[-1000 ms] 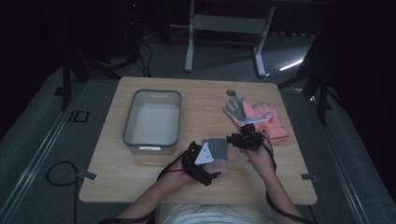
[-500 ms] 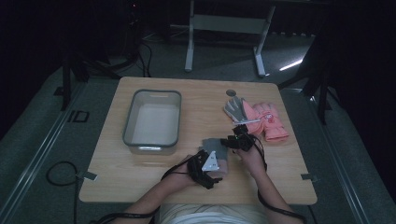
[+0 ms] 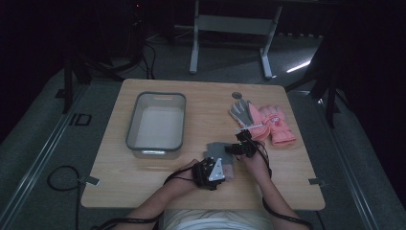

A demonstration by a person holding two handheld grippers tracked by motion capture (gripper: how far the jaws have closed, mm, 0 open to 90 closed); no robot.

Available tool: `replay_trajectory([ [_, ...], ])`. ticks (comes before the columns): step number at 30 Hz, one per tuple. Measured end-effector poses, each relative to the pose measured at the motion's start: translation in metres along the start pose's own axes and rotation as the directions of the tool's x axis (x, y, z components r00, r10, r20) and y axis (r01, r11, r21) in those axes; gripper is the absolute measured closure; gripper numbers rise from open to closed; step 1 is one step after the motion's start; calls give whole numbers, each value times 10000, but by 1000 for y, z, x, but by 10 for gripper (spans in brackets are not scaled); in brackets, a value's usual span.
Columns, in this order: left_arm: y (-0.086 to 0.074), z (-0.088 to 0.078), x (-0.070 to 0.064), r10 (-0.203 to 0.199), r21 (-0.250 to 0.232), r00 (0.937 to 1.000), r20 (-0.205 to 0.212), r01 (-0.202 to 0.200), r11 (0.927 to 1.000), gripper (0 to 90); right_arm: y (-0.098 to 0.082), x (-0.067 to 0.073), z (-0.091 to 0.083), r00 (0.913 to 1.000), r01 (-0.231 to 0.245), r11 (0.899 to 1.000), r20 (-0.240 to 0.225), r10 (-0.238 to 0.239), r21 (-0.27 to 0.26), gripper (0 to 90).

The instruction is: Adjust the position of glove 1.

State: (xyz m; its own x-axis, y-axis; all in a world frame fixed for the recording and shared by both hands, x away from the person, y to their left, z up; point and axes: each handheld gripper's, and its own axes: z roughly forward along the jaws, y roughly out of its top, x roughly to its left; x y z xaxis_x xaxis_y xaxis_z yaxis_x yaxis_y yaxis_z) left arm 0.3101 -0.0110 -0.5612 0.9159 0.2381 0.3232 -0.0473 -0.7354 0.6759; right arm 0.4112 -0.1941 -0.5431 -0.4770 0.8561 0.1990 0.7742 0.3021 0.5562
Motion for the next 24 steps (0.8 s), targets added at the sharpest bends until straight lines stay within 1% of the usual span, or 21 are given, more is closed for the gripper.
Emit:
replay_trajectory([
  [1, -1, -1, 2, -98, -45, 9999, 90, 98, 9999, 484, 0, 0, 0, 9999, -66, 10000, -94, 65, -18, 594],
  [3, -2, -2, 7, -385, -181, 9987, 347, 392, 9991, 542, 0, 1, 1, 9997, -87, 10000, -225, 86, -27, 607],
  [5, -4, -4, 11, -613, -249, 9965, 574, 628, 9977, 589, 1, 2, 2, 9986, -161, 9999, -507, 159, -48, 628],
  [7, -5, -4, 13, -817, -308, 9940, 721, 841, 9960, 618, 1, 3, 4, 9972, -223, 9998, -708, 222, -11, 633],
  [10, -6, -5, 16, -1091, -365, 9897, 927, 1129, 9929, 645, 3, 4, 8, 9920, -440, 9990, -1183, 440, 29, 650],
  [12, -7, -5, 18, -1231, -383, 9867, 1060, 1278, 9911, 654, 5, 6, 10, 9898, -452, 9989, -1349, 462, 99, 664],
  [14, -8, -6, 20, -1539, -437, 9805, 1223, 1603, 9861, 661, 8, 12, 13, 9908, -212, 9996, -1330, 235, 192, 721],
  [16, -10, -7, 24, -1835, -473, 9729, 1405, 1918, 9803, 673, 10, 16, 12, 9922, 30, 9998, -1248, -4, 211, 751],
  [17, -10, -8, 25, -1899, -458, 9709, 1462, 1984, 9790, 678, 10, 16, 11, 9923, 88, 9998, -1235, -68, 162, 758],
  [18, -9, -10, 26, -1896, -377, 9706, 1485, 1971, 9797, 684, 11, 17, 9, 9917, 62, 9999, -1284, -49, 102, 762],
  [19, -8, -12, 28, -1940, -320, 9684, 1570, 2013, 9790, 691, 12, 17, 7, 9910, 97, 10000, -1335, -97, -6, 764],
  [20, -7, -13, 29, -1848, -207, 9701, 1574, 1903, 9815, 696, 13, 17, 5, 9901, 145, 9999, -1393, -152, -65, 766],
  [21, -5, -15, 30, -1730, -133, 9731, 1520, 1771, 9841, 698, 14, 17, 2, 9893, 167, 9998, -1450, -185, -130, 767],
  [23, -2, -21, 34, -1727, -238, 9723, 1575, 1785, 9836, 702, 17, 18, -4, 9883, 213, 9995, -1507, -249, -253, 769],
  [24, 0, -24, 36, -1667, -255, 9738, 1545, 1726, 9847, 703, 18, 18, -7, 9881, 277, 9991, -1505, -324, -332, 769],
])
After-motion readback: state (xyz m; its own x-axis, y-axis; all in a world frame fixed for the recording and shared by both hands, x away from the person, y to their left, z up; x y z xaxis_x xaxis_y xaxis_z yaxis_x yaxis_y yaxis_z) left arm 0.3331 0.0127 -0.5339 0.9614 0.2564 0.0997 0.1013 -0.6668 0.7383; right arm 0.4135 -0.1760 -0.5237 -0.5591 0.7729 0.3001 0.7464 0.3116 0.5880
